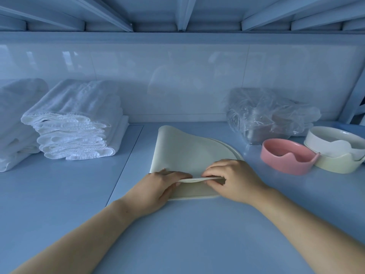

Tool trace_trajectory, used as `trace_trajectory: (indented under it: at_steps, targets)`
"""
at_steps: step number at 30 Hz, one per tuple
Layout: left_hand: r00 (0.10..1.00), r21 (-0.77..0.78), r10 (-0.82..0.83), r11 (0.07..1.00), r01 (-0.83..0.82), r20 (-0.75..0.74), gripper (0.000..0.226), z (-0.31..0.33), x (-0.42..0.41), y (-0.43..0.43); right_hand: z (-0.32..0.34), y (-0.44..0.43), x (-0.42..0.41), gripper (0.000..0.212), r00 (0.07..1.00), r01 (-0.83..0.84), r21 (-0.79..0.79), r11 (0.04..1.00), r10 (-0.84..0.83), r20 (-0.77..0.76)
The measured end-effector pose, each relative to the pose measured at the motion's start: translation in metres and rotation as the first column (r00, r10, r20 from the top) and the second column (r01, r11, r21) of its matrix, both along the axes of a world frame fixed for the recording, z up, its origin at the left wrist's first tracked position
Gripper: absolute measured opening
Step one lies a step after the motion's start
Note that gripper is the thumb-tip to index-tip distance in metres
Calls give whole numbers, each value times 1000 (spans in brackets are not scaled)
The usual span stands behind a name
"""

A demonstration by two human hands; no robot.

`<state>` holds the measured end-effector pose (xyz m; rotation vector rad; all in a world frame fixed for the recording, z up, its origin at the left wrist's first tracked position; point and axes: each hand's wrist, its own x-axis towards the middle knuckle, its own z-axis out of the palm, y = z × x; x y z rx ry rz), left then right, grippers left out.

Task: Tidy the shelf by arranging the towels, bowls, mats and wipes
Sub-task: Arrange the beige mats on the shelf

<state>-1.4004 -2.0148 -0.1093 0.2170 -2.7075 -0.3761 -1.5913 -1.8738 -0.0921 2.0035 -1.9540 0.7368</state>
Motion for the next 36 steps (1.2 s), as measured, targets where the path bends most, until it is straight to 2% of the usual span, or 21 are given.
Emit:
trace_trajectory:
  at_steps: [4, 7, 10, 13, 15, 17, 24, 28, 32, 36]
  targets:
    - [996, -17, -76, 997, 76, 44, 40, 0, 1, 0, 0, 3, 1, 16, 999, 10, 134, 991, -15, 36]
    - [998, -30, -44, 999, 46, 37, 40, 0, 2, 2, 0, 3, 0, 16, 998, -4, 196, 981, -10, 67]
    - [999, -110, -35, 993, 39, 29, 48, 0, 1, 4, 0, 3, -3, 24, 996, -8, 221, 975, -12, 89]
    - [1000, -112, -11, 994, 14, 27, 53, 1, 0, 4, 0, 3, -6, 39, 994, 8, 252, 968, -35, 103]
    - [1000, -148, 11, 989, -14, -22, 44, 0, -1, 3, 1, 4, -5, 52, 993, 9, 278, 961, -41, 109]
    - [998, -180, 37, 983, -46, -50, 35, 0, -1, 2, 1, 4, -3, 56, 993, -2, 298, 954, -33, 113]
    - [999, -299, -13, 954, 1, -39, 33, 3, -4, 1, 1, 3, 9, 29, 996, -7, 222, 975, -14, 92]
    - [999, -276, 28, 961, -33, -19, 48, 6, -2, 5, 0, 0, 14, 31, 1000, 17, 191, 981, -17, -6]
    - [991, -239, 131, 963, -125, 9, 60, 6, -3, 6, -1, 1, 6, 34, 996, 86, 156, 984, -87, 4]
    - [964, -151, 262, 955, -254, 36, 55, 5, -3, 7, -2, 0, 5, 37, 991, 132, 225, 965, -133, -14]
